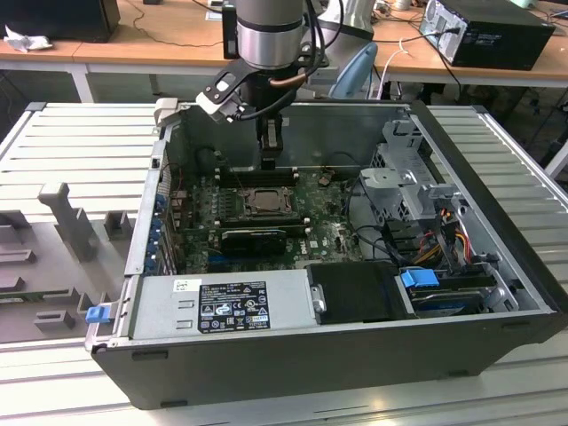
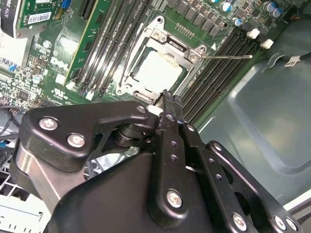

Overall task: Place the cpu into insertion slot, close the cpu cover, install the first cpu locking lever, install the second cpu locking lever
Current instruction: 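Install the first cpu locking lever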

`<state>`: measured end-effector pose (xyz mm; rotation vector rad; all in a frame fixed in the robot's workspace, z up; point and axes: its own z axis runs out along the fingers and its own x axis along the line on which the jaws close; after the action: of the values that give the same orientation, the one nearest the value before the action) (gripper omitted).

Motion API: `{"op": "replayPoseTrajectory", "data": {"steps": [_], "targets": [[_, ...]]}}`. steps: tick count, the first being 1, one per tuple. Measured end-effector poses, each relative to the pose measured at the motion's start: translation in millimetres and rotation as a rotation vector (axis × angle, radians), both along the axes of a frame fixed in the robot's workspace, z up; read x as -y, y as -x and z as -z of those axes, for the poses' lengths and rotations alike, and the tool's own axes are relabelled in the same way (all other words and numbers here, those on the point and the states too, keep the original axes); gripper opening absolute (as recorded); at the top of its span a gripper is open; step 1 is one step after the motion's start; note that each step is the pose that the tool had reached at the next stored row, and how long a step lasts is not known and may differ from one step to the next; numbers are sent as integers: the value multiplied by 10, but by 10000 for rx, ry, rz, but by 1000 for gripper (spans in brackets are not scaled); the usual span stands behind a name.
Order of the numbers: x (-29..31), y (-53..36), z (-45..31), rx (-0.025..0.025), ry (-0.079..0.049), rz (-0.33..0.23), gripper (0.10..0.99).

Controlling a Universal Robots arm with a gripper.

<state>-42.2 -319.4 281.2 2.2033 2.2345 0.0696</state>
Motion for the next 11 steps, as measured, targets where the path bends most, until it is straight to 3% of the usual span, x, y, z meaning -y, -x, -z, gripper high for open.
{"op": "replayPoseTrajectory", "data": {"steps": [11], "targets": [[0, 0, -50, 0, 0, 0, 106]]}}
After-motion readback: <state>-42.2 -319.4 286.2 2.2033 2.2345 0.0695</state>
